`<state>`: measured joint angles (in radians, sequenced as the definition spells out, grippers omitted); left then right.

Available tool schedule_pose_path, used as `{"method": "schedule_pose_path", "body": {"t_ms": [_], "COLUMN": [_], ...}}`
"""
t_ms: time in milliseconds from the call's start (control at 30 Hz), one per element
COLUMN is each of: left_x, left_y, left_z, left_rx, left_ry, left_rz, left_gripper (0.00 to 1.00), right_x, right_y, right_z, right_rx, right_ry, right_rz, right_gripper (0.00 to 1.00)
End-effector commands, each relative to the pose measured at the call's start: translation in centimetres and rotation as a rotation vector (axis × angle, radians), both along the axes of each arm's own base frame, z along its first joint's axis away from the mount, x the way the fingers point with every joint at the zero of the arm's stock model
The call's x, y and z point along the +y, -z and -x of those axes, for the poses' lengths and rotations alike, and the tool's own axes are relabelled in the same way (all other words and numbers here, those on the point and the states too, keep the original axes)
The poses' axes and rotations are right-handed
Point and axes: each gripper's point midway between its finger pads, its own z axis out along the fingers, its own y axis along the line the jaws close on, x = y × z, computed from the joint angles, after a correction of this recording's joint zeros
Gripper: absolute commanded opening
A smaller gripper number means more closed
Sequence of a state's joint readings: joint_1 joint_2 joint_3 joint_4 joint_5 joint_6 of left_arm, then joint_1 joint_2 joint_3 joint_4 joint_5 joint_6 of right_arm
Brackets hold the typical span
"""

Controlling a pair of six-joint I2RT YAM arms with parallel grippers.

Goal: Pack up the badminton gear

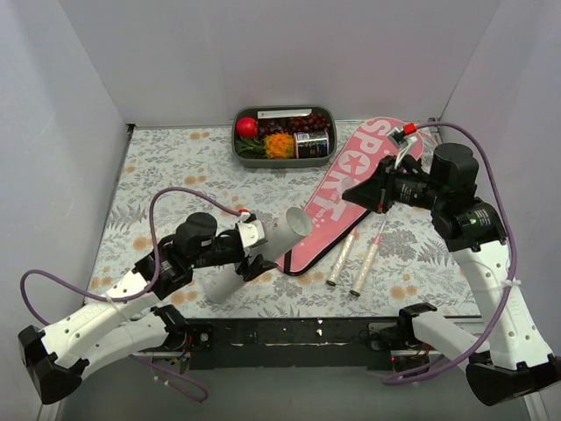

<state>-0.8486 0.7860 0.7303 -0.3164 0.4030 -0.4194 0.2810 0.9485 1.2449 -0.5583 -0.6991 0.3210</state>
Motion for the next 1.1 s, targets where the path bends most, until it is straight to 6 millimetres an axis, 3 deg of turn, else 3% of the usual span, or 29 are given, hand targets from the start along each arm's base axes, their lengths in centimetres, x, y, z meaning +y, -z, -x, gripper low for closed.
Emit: {"method": "schedule_pose_path", "body": {"t_ms": [0,167,400,800,1067], "left_x": [-0.5,-0.9,-1.0,-1.1,-1.2], "left_y": [-1.5,-1.2,-0.8,-0.4,-0.4], "left_z": [0.7,1.1,1.1,0.8,0.8], "left_rx": [-0.007,0.005,0.0,-0.007,-0.012], "left_ry": [0.038,0.055,0.05,0.037,0.033], "left_rz": [0.018,-0.002,-0.028,-0.052,-0.054], "left_gripper": [0.0,0.0,0.0,0.0,0.0], "right_x": [2.3,4.4,5.6,7.7,7.9], "right_y": [-2.9,-4.1,-4.7,-2.3,-1.2], "right_z": [2.5,4.9,6.4,8.7,9.3], "right_rx": [-0.022,-0.032,-0.04,0.002,0.016], "right_ry": [-0.168,-0.307,-0.373,-0.451,-0.461], "right_rz": [-0.071,-0.085,-0.047,0.024,0.071], "right_gripper": [0.11,0.11,0.11,0.09,0.08]}}
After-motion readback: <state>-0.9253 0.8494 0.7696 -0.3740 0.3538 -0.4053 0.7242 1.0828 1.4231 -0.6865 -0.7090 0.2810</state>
